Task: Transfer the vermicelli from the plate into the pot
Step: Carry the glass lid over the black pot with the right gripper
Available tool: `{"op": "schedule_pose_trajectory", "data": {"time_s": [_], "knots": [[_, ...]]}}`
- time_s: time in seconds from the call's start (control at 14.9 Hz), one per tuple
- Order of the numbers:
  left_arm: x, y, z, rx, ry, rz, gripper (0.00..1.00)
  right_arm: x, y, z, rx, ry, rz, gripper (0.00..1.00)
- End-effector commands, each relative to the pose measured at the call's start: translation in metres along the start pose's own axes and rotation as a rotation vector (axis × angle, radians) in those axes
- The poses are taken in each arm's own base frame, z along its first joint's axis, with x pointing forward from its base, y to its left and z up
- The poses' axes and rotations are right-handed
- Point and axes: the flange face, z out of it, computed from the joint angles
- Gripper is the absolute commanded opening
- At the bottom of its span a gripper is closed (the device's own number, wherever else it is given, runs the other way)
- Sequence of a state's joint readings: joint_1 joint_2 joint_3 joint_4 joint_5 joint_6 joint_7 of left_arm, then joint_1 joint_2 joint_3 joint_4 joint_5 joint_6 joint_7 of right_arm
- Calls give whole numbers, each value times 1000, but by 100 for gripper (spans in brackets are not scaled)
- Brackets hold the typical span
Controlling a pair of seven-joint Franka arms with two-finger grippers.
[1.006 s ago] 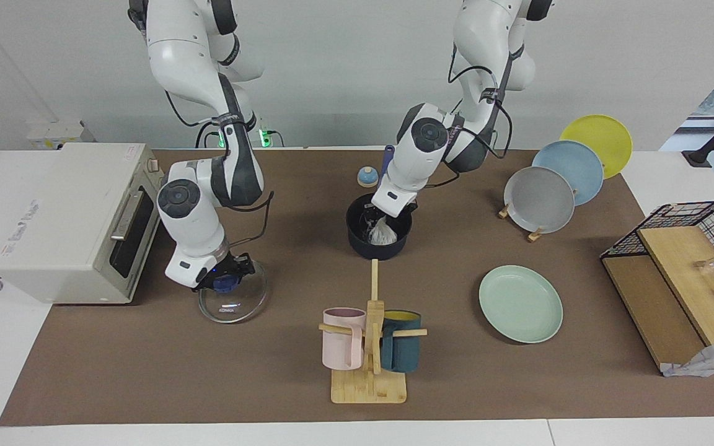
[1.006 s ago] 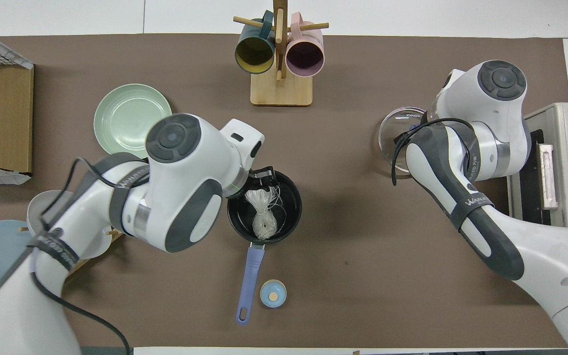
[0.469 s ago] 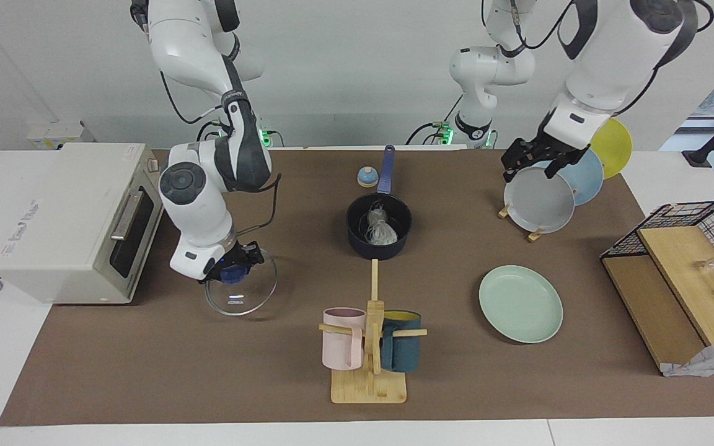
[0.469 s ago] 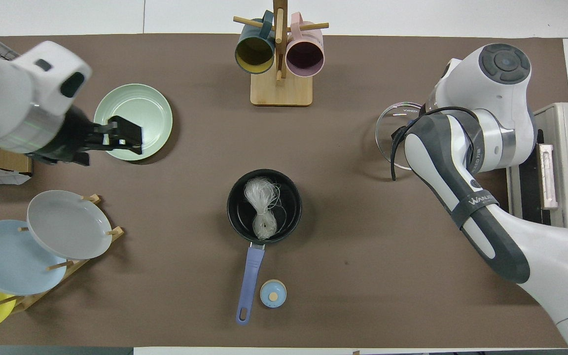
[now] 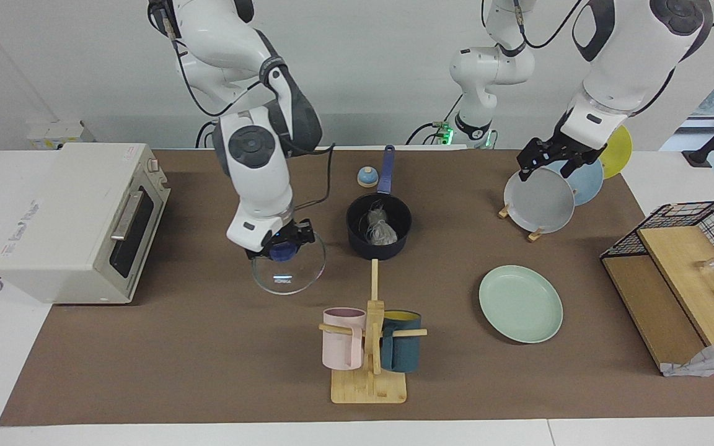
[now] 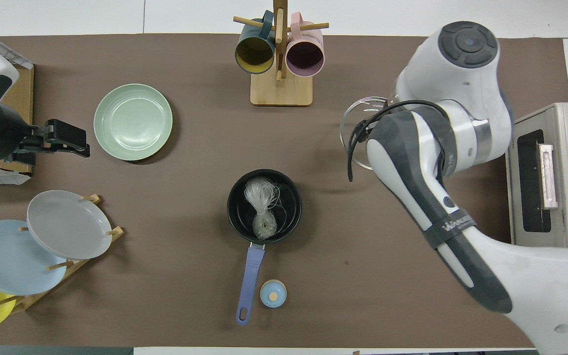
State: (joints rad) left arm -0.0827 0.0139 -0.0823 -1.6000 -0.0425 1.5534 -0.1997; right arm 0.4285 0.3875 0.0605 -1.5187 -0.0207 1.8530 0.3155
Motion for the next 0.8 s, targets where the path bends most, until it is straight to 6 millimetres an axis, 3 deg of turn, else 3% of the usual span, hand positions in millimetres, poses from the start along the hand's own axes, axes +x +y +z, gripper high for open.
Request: {"op": "schedule_pose_trajectory", "data": {"time_s": [0.0, 0.13, 0.27, 0.4, 0.74], "knots": [[-4, 1, 0, 39, 14, 23, 100, -11, -36, -6, -7, 1, 68, 56], [-7, -4, 0, 42, 0, 17, 100, -26, -71, -2, -47, 16, 85, 55], [-24, -10, 12, 52, -29, 28, 100, -39, -98, 5, -67, 26, 111, 55], [-23, -20, 16, 48, -19, 31, 100, -48, -112, 11, -72, 23, 130, 55], [-11, -33, 2, 30, 31, 40, 100, -64, -140, 22, -69, 31, 160, 55]]}}
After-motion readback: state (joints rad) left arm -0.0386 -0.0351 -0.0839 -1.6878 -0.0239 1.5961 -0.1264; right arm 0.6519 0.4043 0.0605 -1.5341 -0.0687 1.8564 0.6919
